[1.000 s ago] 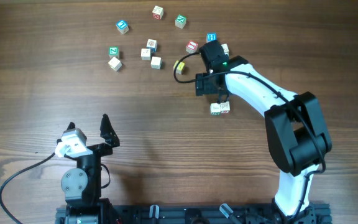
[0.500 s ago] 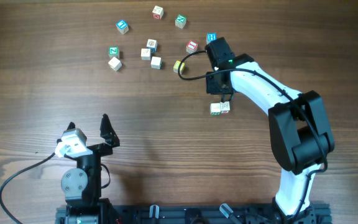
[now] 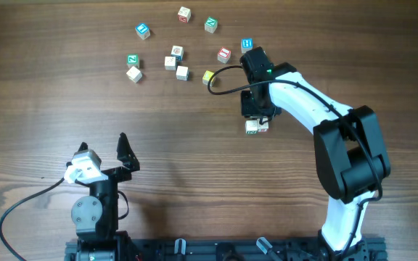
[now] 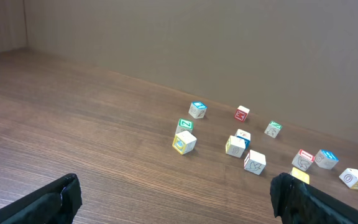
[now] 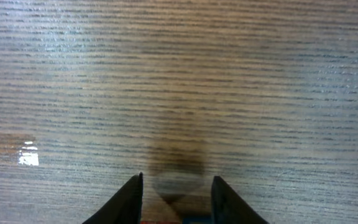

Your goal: Form a horizontal line

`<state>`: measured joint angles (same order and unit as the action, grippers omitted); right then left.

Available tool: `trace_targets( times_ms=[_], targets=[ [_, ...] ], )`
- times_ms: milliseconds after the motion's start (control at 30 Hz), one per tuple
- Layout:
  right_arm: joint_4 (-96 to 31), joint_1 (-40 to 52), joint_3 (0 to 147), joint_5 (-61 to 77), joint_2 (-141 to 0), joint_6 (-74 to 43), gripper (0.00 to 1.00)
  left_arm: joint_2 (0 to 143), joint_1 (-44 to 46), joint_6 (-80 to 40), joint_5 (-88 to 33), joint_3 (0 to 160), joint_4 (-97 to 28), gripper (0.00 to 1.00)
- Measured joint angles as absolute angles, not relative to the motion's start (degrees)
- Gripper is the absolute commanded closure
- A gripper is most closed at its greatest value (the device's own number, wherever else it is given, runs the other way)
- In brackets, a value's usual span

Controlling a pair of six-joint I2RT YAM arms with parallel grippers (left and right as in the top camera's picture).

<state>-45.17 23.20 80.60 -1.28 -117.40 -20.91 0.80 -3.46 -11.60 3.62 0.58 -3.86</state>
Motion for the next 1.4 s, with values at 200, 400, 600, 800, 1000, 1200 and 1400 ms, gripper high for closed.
trace_targets(
  times_ms=[200,400,600,800,1000,1200,1400],
  targets=[
    [-45.91,23.20,80.60,-1.23,-117.40,-21.58,0.63,0.80,-3.46,-11.62,3.62,0.58,-3.86,0.00],
    [-46.13,23.20,80.60,-1.13,-117.40,-21.82,0.62,0.80,-3.46,-11.60,3.62,0.58,-3.86,0.00],
    [-46.76,23.20,80.60,-0.84,-117.40,-21.82,0.62,0.80,-3.46,-11.60,3.62,0.58,-3.86,0.00],
    [-47.37,23.20,80.60,-0.84,-117.40,-21.82,0.62,0.80,-3.46,-11.60,3.62,0.58,-3.86,0.00],
    [-46.17,23.20,80.60,-0.82,-117.40,-21.85,0.49,0.80,-3.46,-11.62,3.62,0.58,-3.86,0.00],
    [-42.76,23.20,80.60,-0.45,-117.40,-22.48,0.36,0.80,-3.46,-11.60,3.62,0.58,-3.86,0.00],
    [-40.64,23.14,80.68,-2.17,-117.40,-22.37,0.00,0.80,-3.46,-11.60,3.62,0.58,-3.86,0.00]
  ],
)
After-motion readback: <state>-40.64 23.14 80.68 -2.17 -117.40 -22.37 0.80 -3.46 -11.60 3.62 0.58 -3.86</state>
